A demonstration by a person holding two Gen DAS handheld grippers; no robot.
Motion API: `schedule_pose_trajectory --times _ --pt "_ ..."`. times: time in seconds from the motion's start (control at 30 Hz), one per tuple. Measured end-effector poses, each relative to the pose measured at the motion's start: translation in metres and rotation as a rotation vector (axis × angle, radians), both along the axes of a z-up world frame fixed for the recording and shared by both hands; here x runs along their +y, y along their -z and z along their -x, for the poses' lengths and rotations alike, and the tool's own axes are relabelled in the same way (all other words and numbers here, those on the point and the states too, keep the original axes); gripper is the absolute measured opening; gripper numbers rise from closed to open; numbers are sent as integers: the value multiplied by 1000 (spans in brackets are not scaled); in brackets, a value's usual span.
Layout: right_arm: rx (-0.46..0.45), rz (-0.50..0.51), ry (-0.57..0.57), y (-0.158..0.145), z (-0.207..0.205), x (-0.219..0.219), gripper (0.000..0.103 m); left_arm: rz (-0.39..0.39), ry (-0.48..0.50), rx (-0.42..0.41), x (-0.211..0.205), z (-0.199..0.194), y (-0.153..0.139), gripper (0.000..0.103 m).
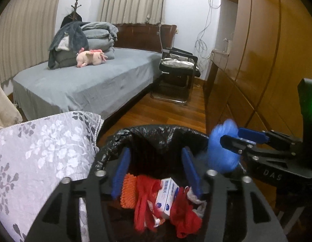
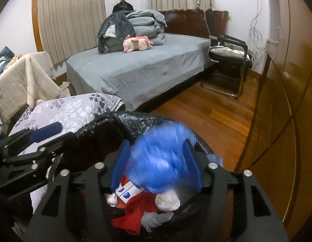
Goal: Collect trash
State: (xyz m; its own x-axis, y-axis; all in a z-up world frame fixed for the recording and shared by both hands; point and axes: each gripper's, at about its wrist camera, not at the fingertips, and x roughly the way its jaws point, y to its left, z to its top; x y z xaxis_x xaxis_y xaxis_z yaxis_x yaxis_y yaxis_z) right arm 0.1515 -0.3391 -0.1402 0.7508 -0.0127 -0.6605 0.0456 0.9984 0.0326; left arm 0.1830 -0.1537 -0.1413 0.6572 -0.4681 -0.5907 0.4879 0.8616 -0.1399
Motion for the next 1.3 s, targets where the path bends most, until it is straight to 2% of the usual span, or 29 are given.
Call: schedule_pose_trajectory --times 0.07,0.13,0.2,0.3,0.47,0.63,0.9,1.3 --pt "-1 -3 2 0 2 -1 75 -1 -4 4 6 2 0 61" --pt "3 -5 -1 0 4 -2 77 -4 -18 1 12 5 -2 68" --pt "-2 -3 -1 -4 8 0 86 -4 -30 -7 19 7 -6 72" --pt "-12 -17 -7 -11 16 2 91 -5 -54 -17 33 14 -14 80" --pt "-28 -41 -31 -29 32 14 94 -4 -91 -38 54 27 -32 92" --pt "-56 -51 -61 -55 52 30 96 -13 -114 -66 66 49 -55 97" --pt "-82 -77 -68 -96 78 45 97 -10 -159 -96 85 80 -87 97" --pt "-149 -16 -122 -133 117 73 98 3 -220 -139 109 121 -124 97"
